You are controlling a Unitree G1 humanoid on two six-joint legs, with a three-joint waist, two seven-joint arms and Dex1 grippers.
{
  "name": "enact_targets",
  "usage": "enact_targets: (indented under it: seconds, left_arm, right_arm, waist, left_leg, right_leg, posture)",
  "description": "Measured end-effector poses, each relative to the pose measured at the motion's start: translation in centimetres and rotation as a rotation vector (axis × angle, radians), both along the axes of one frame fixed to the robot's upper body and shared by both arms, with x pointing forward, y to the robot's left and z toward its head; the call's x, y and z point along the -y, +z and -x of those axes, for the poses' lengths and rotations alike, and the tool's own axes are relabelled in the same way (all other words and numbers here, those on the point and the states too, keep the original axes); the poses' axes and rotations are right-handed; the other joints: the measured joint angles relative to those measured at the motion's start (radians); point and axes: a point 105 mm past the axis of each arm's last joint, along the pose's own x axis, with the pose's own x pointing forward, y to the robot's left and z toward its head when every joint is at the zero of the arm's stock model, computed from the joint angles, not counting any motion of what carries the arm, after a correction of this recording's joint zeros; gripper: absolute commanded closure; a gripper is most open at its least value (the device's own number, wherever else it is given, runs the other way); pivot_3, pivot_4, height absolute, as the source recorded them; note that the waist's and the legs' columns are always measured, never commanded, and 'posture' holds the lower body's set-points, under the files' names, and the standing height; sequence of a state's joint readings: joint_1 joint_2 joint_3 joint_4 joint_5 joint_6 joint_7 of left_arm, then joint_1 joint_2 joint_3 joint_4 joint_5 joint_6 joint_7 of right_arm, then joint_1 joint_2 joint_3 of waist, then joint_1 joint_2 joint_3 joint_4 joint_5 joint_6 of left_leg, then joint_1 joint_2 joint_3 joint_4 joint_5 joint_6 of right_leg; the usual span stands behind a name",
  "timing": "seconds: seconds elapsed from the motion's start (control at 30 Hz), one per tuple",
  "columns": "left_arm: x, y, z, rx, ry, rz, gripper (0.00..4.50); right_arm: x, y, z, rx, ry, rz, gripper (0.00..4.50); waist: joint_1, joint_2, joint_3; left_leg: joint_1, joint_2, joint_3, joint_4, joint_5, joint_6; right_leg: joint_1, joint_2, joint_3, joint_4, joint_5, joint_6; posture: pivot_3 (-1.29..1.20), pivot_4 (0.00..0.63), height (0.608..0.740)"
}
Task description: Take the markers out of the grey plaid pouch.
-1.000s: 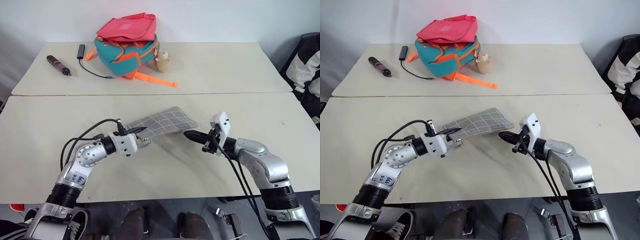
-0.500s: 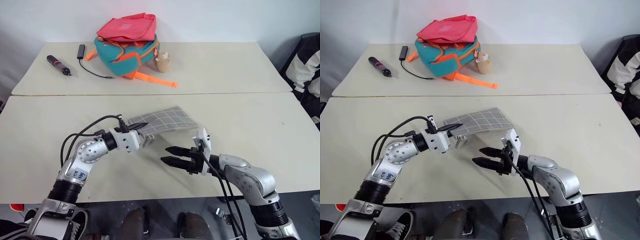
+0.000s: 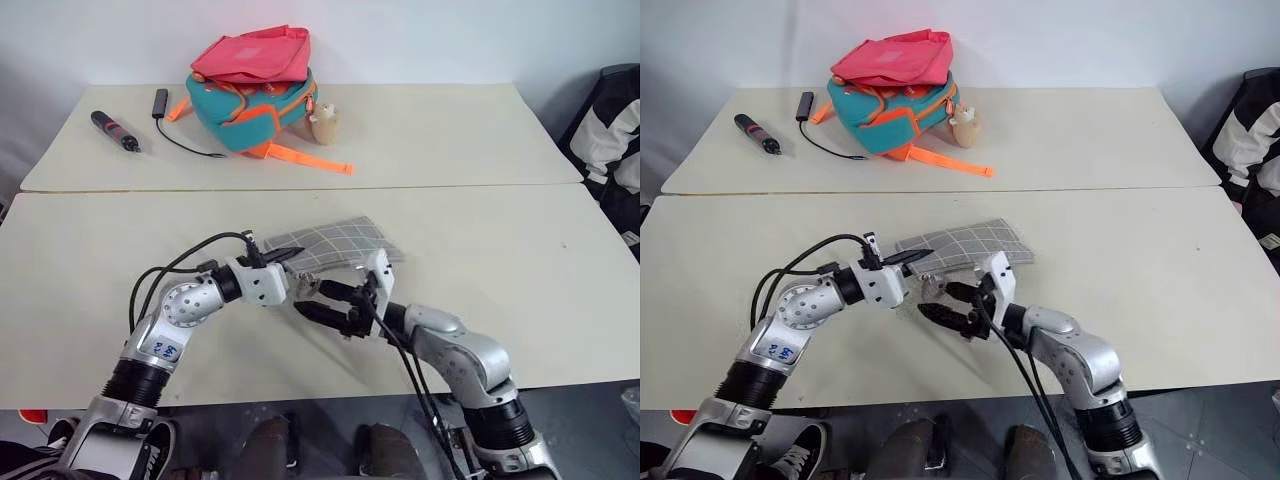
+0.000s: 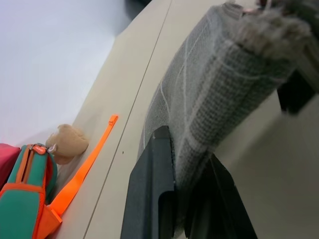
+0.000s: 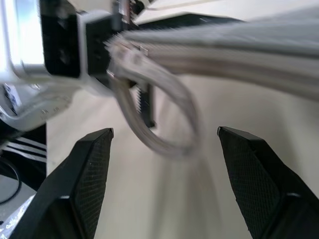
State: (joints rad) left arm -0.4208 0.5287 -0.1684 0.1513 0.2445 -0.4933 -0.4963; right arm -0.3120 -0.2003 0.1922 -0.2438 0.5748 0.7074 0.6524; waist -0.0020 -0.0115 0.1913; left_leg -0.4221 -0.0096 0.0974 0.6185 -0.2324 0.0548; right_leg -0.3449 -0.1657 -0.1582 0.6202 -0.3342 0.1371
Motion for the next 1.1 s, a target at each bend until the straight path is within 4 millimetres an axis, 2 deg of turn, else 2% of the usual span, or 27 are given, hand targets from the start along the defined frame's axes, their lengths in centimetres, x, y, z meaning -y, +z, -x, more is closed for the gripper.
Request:
enact_targets:
  seconds: [0.1,0.2,0.23,0.47,0.57,0.83,0.97,1.1]
  left_arm:
    - [0.5,0.2,0.2,0.008,-0.016,0.002,4.5]
    - [0.5,0.3,0.2,0.009,-0.015,0.003,4.5]
    - [0.5,0.3,0.2,0.007,-0.013,0.003,4.5]
    - [0.5,0.2,0.2,0.003,-0.01,0.002,4.5]
    - [0.4,0.2,0.2,0.002,-0.009,0.002,4.5]
    - [0.0,-0.1,0.3,-0.004,-0.002,-0.012,4.5]
    - [-0.7,-0.2,0.3,0.006,0.002,-0.043,4.5]
    - [-0.8,-0.3,0.4,0.012,-0.002,-0.048,4.5]
  right_arm:
    - [-0.4,0.4,-0.6,0.019,-0.004,-0.006,1.02]
    - [-0.5,0.5,-0.9,0.021,-0.002,-0.014,1.61]
    - [-0.5,0.5,-0.9,0.02,0.0,-0.016,1.87]
    - [-0.4,0.5,-0.4,0.013,0.043,-0.04,4.48]
    - [-0.1,0.5,-0.3,0.001,0.038,-0.055,4.48]
    - [2.7,0.3,-0.5,0.002,-0.004,-0.013,4.48]
    - [5.5,0.4,-1.1,0.034,-0.038,0.064,4.48]
    - [7.2,0.9,-1.7,0.062,-0.055,0.109,4.48]
  waist:
    - [0.001,0.0,0.0]
    - [0.0,0.0,0.0]
    - [0.0,0.0,0.0]
    - [0.0,0.0,0.0]
    - [0.0,0.0,0.0]
    - [0.001,0.0,0.0]
    - [0.002,0.0,0.0]
    - [0.002,0.0,0.0]
  left_leg:
    - [0.0,0.0,0.0,0.0,0.0,0.0]
    - [0.0,0.0,0.0,0.0,0.0,0.0]
    - [0.0,0.0,0.0,0.0,0.0,0.0]
    - [0.0,0.0,0.0,0.0,0.0,0.0]
    - [0.0,0.0,0.0,0.0,0.0,0.0]
    - [0.0,0.0,0.0,0.0,0.0,0.0]
    - [0.0,0.0,0.001,0.0,0.0,0.0]
    - [0.0,0.0,0.001,0.0,0.0,0.0]
  right_leg:
    - [0.0,0.0,0.0,0.0,0.0,0.0]
    - [0.0,0.0,0.0,0.0,0.0,0.0]
    - [0.0,0.0,0.0,0.0,0.0,0.0]
    - [0.0,0.0,0.0,0.0,0.0,0.0]
    - [0.0,0.0,0.0,0.0,0.0,0.0]
    - [0.0,0.0,0.0,0.0,0.0,0.0]
    - [0.0,0.0,0.0,-0.001,0.0,0.0]
    - [0.0,-0.001,0.0,-0.001,0.0,0.0]
  posture:
    - [0.0,0.15,0.74]
    - [0.0,0.15,0.74]
    - [0.0,0.15,0.74]
    - [0.0,0.15,0.74]
    - [0.0,0.15,0.74]
    - [0.0,0.15,0.74]
    - [0.0,0.15,0.74]
    - [0.0,0.15,0.74]
